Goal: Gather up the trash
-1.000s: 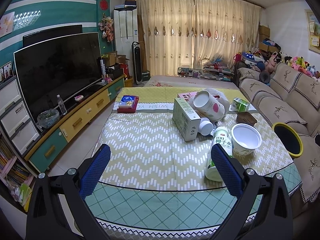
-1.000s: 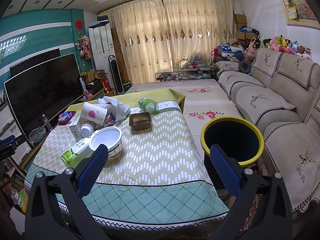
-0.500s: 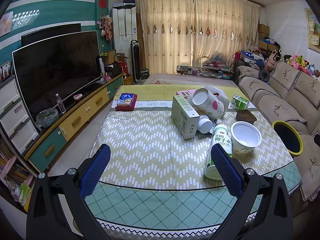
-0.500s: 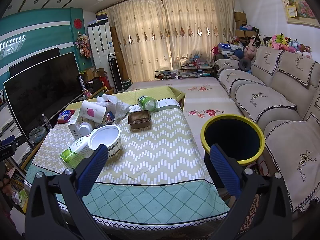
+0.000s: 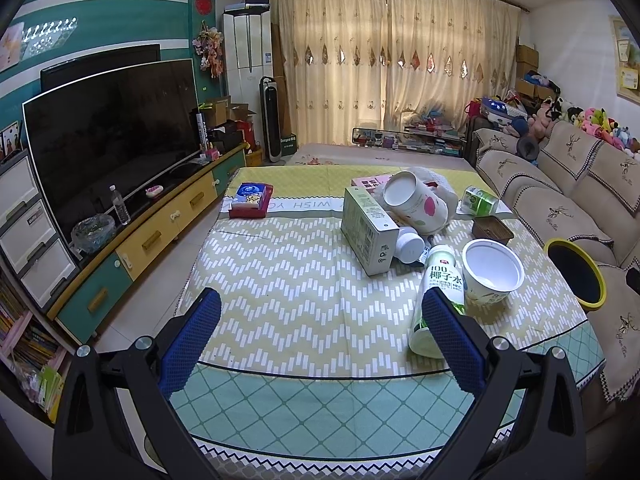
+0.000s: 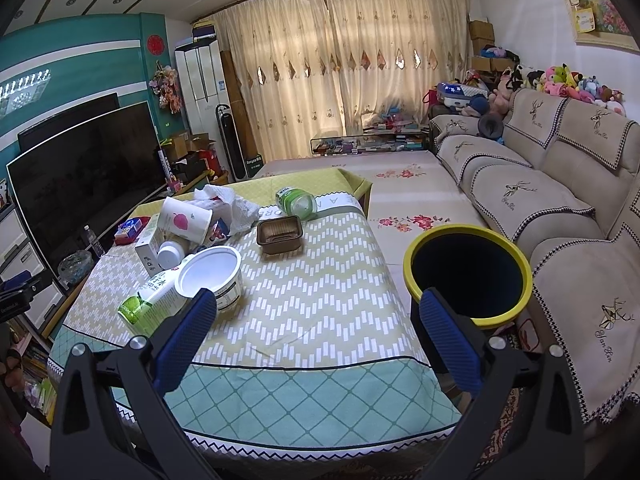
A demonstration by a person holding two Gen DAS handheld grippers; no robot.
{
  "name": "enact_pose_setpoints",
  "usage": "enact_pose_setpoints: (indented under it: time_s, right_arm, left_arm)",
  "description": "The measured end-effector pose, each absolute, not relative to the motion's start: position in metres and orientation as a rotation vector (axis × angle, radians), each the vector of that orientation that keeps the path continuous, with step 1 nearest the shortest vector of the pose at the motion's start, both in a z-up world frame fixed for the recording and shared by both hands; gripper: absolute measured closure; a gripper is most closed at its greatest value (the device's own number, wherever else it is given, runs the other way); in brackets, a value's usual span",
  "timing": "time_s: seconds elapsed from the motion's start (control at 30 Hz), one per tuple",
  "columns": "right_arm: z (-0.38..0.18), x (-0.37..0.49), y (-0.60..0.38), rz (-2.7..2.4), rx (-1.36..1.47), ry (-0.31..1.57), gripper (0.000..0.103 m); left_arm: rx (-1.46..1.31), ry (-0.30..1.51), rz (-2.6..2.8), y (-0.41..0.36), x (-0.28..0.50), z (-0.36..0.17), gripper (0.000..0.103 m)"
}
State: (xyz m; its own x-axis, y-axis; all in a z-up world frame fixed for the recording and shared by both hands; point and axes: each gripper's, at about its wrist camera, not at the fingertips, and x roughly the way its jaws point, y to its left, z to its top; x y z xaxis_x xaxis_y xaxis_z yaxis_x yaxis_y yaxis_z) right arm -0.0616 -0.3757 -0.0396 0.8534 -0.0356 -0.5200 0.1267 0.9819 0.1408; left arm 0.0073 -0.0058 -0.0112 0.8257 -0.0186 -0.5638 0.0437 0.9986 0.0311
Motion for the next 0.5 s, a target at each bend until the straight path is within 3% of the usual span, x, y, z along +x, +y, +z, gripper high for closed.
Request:
enact_pose_setpoints:
  time_s: [0.5]
  right_arm:
    - [-0.0415,-0.0611,-0.3753,-0.085,0.175,0.546,0.006]
  left_arm:
    - [0.046,0.602,-0.036,-0.0077,0.0071,-0.0129,0.004]
